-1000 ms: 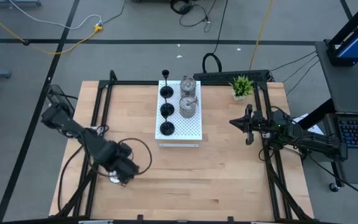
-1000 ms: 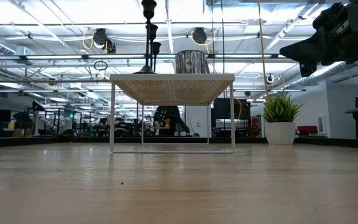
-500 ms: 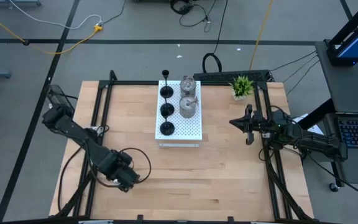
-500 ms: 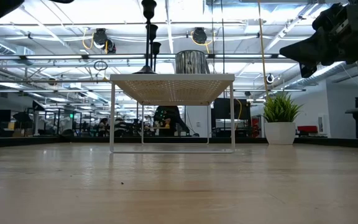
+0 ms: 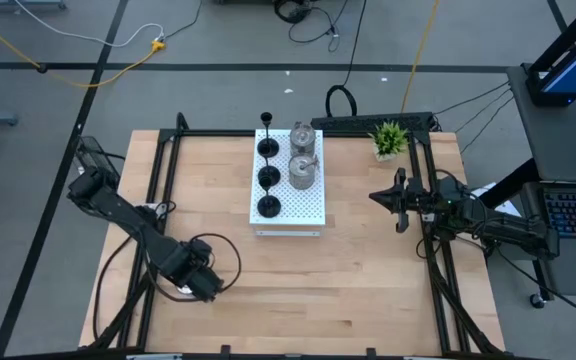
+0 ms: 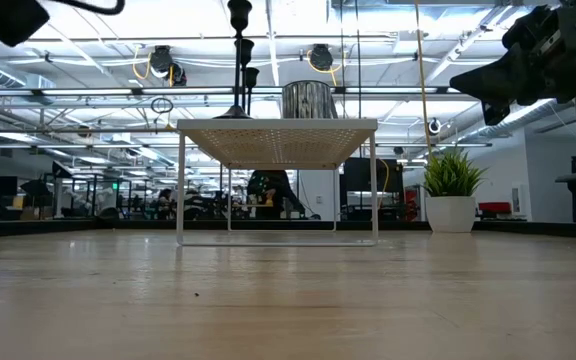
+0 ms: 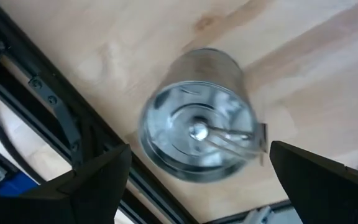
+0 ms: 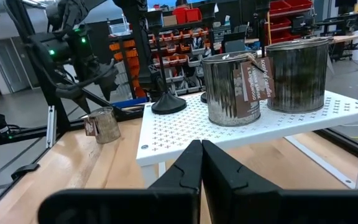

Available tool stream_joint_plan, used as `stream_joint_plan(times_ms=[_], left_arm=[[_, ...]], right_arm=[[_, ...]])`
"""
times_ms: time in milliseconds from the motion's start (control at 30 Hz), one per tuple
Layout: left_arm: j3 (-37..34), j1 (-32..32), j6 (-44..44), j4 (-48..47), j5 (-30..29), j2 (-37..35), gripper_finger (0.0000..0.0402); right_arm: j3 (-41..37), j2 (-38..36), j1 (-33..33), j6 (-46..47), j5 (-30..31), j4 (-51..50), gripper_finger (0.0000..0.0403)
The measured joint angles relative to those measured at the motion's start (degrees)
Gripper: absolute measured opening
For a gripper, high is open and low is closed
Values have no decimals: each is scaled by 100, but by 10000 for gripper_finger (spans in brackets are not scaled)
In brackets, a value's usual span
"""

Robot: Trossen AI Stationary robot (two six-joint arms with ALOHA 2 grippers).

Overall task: Pick & Place candle stick holders
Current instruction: Put the silver scented candles on the shelf aligned with the other silver scented candles

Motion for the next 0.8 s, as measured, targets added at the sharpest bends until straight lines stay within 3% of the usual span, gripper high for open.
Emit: stream_joint_plan(times_ms=[500, 800], left_arm=[[-677, -110, -204, 741, -4, 2, 391], [-681, -119, -272, 714, 107, -25, 391]], right_arm=[[0, 2, 0, 133, -11, 7, 0], [0, 2, 0, 242, -5, 85, 0]])
